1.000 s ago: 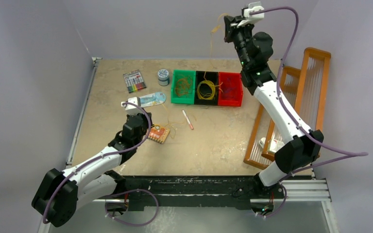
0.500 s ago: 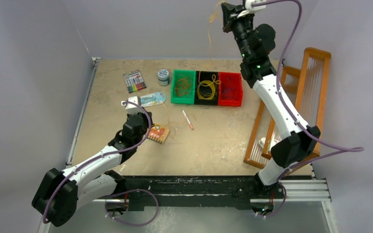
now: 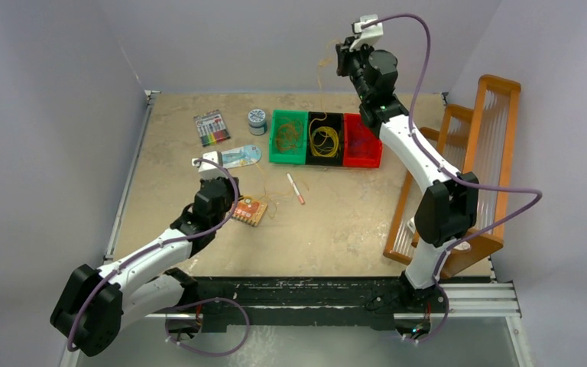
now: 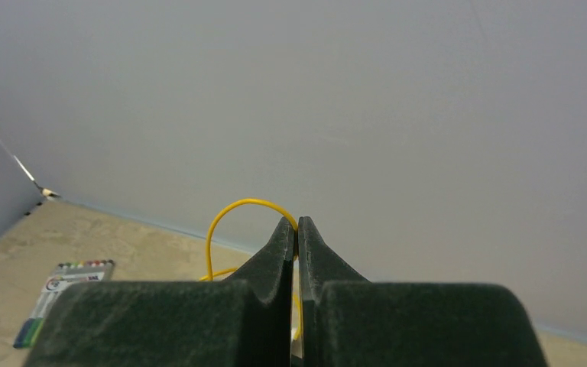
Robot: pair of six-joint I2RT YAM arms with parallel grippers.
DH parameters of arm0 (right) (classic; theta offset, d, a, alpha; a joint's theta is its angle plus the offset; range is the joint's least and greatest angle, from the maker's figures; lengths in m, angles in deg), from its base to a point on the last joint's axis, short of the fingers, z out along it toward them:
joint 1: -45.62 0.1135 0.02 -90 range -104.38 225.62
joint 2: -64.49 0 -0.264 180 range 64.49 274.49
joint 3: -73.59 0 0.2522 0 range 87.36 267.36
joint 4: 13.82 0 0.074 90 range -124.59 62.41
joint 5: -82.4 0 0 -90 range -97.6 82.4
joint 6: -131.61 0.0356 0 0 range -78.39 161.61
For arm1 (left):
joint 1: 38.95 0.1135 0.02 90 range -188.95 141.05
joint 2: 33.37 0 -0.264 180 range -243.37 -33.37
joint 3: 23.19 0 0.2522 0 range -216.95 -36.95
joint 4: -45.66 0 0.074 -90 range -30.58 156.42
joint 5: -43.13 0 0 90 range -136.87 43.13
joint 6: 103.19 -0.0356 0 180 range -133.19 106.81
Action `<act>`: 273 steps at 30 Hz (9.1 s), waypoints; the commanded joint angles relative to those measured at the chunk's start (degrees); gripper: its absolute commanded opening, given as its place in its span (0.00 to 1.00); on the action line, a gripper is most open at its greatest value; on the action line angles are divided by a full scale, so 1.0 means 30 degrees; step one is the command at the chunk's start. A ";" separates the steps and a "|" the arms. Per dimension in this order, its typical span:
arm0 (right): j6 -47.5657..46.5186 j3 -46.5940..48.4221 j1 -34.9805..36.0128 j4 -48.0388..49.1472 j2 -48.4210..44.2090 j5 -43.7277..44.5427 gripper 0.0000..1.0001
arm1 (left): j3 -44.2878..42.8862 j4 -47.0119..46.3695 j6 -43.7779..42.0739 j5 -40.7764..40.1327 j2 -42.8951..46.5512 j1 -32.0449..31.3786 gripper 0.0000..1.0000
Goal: Untangle the cables
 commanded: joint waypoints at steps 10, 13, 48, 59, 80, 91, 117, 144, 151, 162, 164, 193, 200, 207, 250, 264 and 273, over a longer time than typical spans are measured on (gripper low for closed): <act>-0.0208 -0.1137 -0.0177 -0.0151 0.0101 0.2379 0.00 | -0.1171 0.0058 -0.0272 -0.0373 0.0137 -0.0039 0.00; 0.0291 -0.1742 -0.0400 -0.0340 0.0203 0.2088 0.00 | -0.2156 0.1157 -0.0055 -0.0334 0.0530 -0.0038 0.00; 0.4970 -0.5266 -0.3310 -0.4833 -0.0271 0.3378 0.00 | -0.3795 0.2144 -0.1087 0.0240 -0.0195 -0.0038 0.00; 0.4192 -0.4865 -0.3438 -0.5418 -0.0143 0.5391 0.00 | -0.3855 0.2435 -0.1153 0.0036 -0.0111 -0.0034 0.00; 0.4776 -0.2813 -0.1859 -0.5461 0.2669 -0.1830 0.03 | -0.3775 0.2510 -0.0958 0.0083 -0.0111 -0.0036 0.00; 0.4720 -0.2641 -0.1718 -0.5445 0.2873 -0.1687 0.30 | -0.3746 0.2568 -0.0961 0.0000 -0.0025 -0.0034 0.00; 0.6708 -0.5437 0.2531 -0.4215 0.0857 -0.3109 0.64 | -0.3804 0.2601 -0.0976 0.0163 -0.0200 -0.0038 0.00; 0.8831 -0.7121 0.2891 -0.3104 0.0930 -0.0414 0.48 | -0.3833 0.2642 -0.0961 0.0130 -0.0194 -0.0038 0.00; 0.8923 -0.6588 0.2910 -0.3400 0.1619 -0.1108 0.41 | -0.3782 0.2671 -0.0943 0.0142 -0.0137 -0.0038 0.00; 0.8776 -0.6357 0.2841 -0.3175 0.1559 -0.0487 0.22 | -0.3731 0.2597 -0.0873 0.0115 -0.0085 -0.0038 0.00; 0.8313 -0.6182 0.2768 -0.3419 0.1401 0.0076 0.18 | -0.3745 0.2602 -0.0900 0.0098 -0.0085 -0.0023 0.00; 0.4707 -0.2695 0.0515 -0.4870 0.5879 0.0054 0.00 | -0.3951 0.2627 -0.0954 0.0293 -0.0380 -0.0038 0.00; 0.4455 -0.2577 0.0537 -0.5156 0.6031 0.0171 0.00 | -0.3998 0.2636 -0.0994 0.0232 -0.0388 -0.0038 0.00; 0.4197 -0.3013 0.0554 -0.4983 0.5007 0.0413 0.23 | -0.4097 0.2686 -0.1068 0.0307 -0.0413 -0.0034 0.00; 0.3922 -1.8826 0.3591 1.4230 -0.7227 -1.3988 0.66 | -0.5486 -0.0092 -0.2336 -0.0284 -0.0343 -0.0038 0.00; 0.6640 -1.8634 0.5236 2.5651 -0.0552 -1.4142 0.66 | -0.5541 -0.0813 -0.2383 0.0262 -0.0356 -0.0034 0.00; 0.5225 -1.7018 0.6368 2.3589 0.0277 -1.3595 0.66 | -0.5260 -0.0541 -0.2842 0.0073 0.0060 -0.0038 0.00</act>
